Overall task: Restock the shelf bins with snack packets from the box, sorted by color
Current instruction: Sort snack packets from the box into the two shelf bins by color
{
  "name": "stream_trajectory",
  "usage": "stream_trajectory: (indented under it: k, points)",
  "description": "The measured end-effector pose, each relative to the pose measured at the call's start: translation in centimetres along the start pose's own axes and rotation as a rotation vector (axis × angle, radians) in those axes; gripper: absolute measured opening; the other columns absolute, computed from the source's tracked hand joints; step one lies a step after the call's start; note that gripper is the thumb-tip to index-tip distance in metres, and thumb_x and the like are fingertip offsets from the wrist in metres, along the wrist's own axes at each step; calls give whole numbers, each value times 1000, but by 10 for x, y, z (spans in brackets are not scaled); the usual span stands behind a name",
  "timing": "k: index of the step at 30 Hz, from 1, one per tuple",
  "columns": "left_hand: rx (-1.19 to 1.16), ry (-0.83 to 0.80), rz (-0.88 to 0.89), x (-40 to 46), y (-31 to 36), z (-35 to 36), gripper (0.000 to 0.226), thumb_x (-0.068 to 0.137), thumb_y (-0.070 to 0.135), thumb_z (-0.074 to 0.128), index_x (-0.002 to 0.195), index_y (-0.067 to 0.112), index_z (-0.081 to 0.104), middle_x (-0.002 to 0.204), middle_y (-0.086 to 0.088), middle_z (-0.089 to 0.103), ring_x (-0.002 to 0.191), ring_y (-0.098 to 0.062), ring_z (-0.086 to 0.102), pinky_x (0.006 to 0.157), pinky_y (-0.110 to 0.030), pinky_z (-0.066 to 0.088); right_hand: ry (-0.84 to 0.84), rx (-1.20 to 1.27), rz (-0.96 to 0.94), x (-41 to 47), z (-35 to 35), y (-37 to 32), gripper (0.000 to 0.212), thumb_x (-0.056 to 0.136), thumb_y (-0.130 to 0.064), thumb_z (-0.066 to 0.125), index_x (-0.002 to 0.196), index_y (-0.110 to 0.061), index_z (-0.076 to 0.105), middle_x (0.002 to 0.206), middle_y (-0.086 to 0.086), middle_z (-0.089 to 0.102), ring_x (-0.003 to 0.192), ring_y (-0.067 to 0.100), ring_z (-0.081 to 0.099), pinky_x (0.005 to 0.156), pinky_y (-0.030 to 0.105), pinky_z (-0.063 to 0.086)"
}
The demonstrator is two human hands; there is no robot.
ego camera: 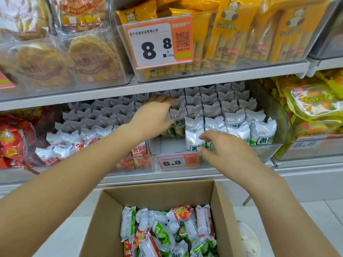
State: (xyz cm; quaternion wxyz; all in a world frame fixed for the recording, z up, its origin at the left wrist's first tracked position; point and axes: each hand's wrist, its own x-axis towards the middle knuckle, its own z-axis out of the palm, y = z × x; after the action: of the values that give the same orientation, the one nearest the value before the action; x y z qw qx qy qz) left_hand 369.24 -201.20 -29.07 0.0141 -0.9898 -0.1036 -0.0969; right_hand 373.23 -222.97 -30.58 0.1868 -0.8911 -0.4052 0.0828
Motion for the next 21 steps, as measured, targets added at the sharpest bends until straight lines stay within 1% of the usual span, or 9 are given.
stream_trajectory:
  k: [3, 5, 6, 7, 10, 13, 15, 17, 21]
  points:
    - [-131, 187, 71, -73, -3, -13, 27, 91, 28, 55, 115, 17, 63, 109, -1, 66, 103, -23, 56, 85, -37, 47, 25, 35, -104, -11, 6, -14, 28, 95, -42, 50, 119, -30, 58, 112, -10, 65, 102, 12, 60, 80, 28, 46]
    - [-221, 215, 57, -125, -1, -4, 27, 90, 33, 47, 102, 21, 68, 93, 7, 68, 90, -16, 59, 73, -30, 47, 27, 68, -188, -24, 18, -28, 23, 94, -41, 51, 110, -29, 63, 98, -12, 67, 94, 11, 62, 74, 27, 45]
    - [-235, 165, 23, -148, 0, 5, 28, 89, 35, 44, 99, 23, 67, 89, 9, 67, 86, -14, 60, 68, -29, 47, 7, 67, -223, -30, 29, -34, 22, 94, -41, 51, 108, -28, 63, 95, -11, 67, 93, 13, 62, 73, 28, 44]
    - [-233, 51, -28, -169, 1, 16, 29, 89, 37, 43, 100, 25, 66, 88, 10, 67, 86, -15, 62, 66, -30, 48, -45, 41, -252, -36, 43, -38, 22, 95, -41, 50, 108, -28, 62, 97, -9, 67, 94, 15, 62, 73, 29, 44]
    - [-114, -483, -159, -217, -3, 68, 30, 93, 42, 45, 114, 26, 60, 104, 7, 68, 100, -20, 63, 71, -31, 48, -301, -141, -282, -51, 101, -39, 27, 96, -39, 45, 115, -25, 59, 107, -1, 66, 102, 22, 61, 79, 33, 46]
    - [-44, -887, -215, -255, -9, 128, 33, 91, 43, 47, 113, 20, 58, 111, 0, 65, 103, -22, 60, 70, -30, 44, -574, -301, -180, -67, 167, -21, 31, 97, -26, 44, 123, -15, 55, 118, 10, 62, 112, 30, 56, 85, 36, 44]
    - [-72, -1034, -257, -276, -9, 161, 34, 91, 39, 46, 113, 17, 58, 115, -3, 62, 105, -23, 59, 75, -32, 47, -739, -354, -78, -81, 210, -4, 30, 96, -20, 46, 122, -9, 54, 121, 13, 60, 114, 32, 55, 86, 35, 44]
    - [-132, -1115, -317, -296, -5, 186, 33, 94, 35, 44, 117, 15, 57, 119, -4, 60, 108, -23, 58, 82, -34, 49, -857, -285, 63, -100, 250, 12, 28, 96, -23, 47, 119, -9, 55, 122, 13, 59, 111, 30, 57, 83, 33, 46]
    - [-264, -1177, -364, -330, 12, 224, 29, 96, 23, 45, 122, 12, 52, 121, -8, 59, 107, -25, 57, 84, -35, 49, -953, -108, 379, -136, 312, 33, 43, 96, -26, 49, 135, -11, 43, 133, 11, 53, 117, 27, 53, 91, 32, 47]
